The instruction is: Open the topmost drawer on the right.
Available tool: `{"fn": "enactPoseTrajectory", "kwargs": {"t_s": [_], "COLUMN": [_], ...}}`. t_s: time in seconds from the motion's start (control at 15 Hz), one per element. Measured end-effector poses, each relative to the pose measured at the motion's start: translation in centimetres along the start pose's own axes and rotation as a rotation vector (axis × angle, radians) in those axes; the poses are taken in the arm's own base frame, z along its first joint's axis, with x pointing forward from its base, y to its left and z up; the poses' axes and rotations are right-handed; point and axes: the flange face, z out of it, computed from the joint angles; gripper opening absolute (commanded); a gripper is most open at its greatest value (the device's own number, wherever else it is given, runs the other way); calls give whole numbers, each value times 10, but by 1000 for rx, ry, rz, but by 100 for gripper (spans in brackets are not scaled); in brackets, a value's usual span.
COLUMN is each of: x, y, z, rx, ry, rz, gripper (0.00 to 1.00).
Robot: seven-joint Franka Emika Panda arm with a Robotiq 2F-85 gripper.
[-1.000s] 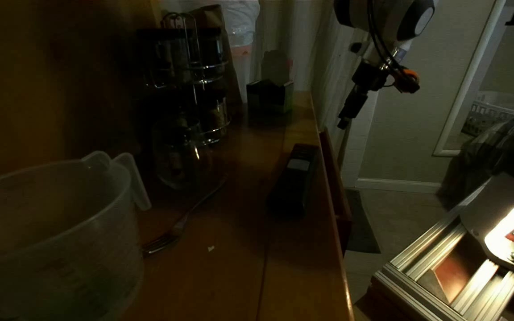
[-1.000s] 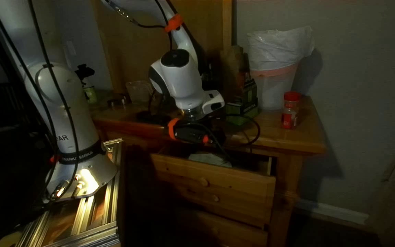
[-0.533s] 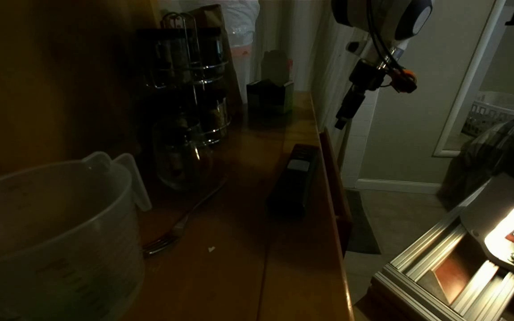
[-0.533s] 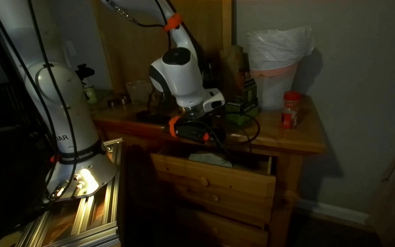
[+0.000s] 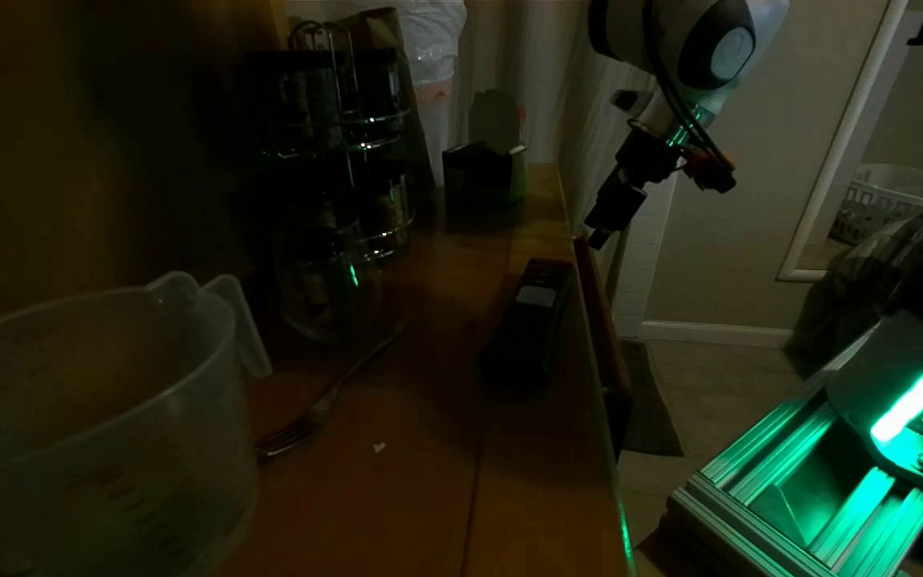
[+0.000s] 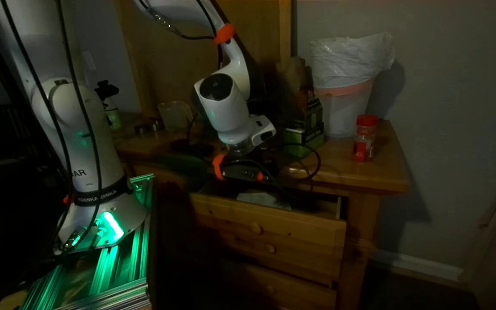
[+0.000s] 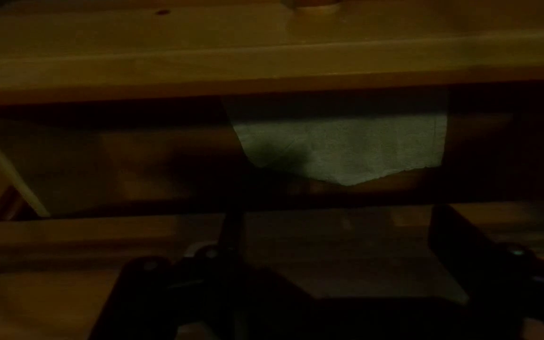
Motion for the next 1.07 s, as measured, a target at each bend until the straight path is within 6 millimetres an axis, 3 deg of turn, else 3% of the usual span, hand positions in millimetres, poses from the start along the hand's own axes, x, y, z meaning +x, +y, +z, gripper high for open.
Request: {"fn": "enactPoseTrajectory", "kwargs": {"t_s": [0.4,1.07], "x": [-16,-16], "y": [0,4], "z": [39,97], "rx": [-6,-41], "ry": [-11,-191], "rz": [55,-19], "gripper": [100,100]}}
